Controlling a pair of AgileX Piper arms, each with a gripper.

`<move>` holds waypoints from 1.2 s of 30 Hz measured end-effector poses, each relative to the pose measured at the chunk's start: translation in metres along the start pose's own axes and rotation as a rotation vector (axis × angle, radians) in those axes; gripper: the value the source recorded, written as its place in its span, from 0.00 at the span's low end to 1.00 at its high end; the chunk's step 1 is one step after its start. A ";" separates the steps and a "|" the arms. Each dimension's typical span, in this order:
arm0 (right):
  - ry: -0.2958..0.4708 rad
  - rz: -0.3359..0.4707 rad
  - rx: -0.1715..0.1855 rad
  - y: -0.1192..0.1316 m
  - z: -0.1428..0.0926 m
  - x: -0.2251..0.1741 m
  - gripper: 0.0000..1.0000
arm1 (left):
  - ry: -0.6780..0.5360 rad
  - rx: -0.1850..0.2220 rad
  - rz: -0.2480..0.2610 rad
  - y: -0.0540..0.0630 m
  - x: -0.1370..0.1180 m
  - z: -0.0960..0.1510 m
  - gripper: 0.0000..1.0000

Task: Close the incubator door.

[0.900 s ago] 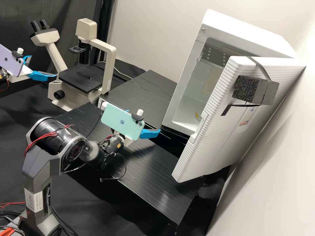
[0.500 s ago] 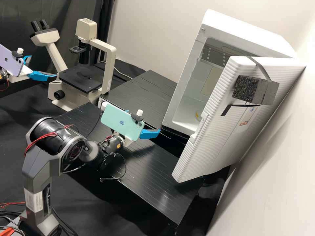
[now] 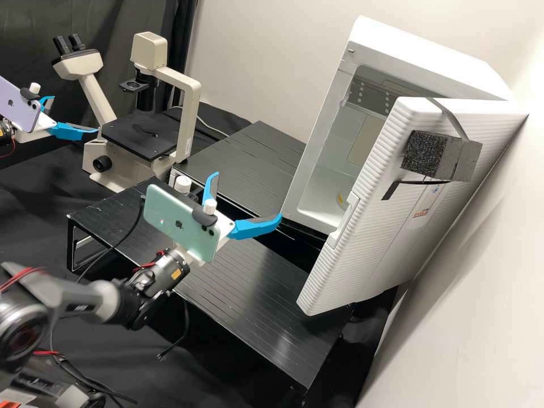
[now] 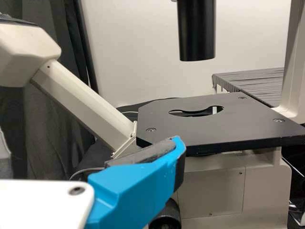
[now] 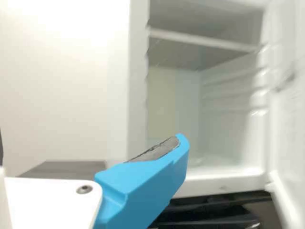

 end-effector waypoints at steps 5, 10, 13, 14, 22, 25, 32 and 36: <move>-0.006 0.097 0.019 0.034 0.009 -0.025 1.00 | 0.000 0.000 0.000 0.000 0.000 0.000 1.00; -0.053 0.204 0.027 0.059 0.022 -0.039 1.00 | 0.000 0.000 0.000 0.000 0.000 0.000 1.00; -0.124 0.249 0.023 0.067 0.034 -0.043 1.00 | 0.000 0.000 0.000 0.000 0.000 0.000 1.00; -0.141 0.258 0.024 0.069 0.037 -0.043 1.00 | 0.000 0.000 0.000 0.000 0.000 0.000 1.00; -0.233 0.260 0.069 0.078 0.066 -0.030 1.00 | 0.000 0.000 0.000 0.000 0.000 0.000 1.00; -0.237 0.243 0.085 0.076 0.073 -0.019 1.00 | 0.000 0.000 0.000 0.000 0.000 0.000 1.00; -0.248 0.220 0.058 0.067 0.083 0.003 1.00 | 0.000 0.000 0.000 0.000 0.000 0.000 1.00; -0.237 0.204 0.066 0.063 0.083 0.011 1.00 | 0.000 0.000 0.000 0.000 0.000 0.000 1.00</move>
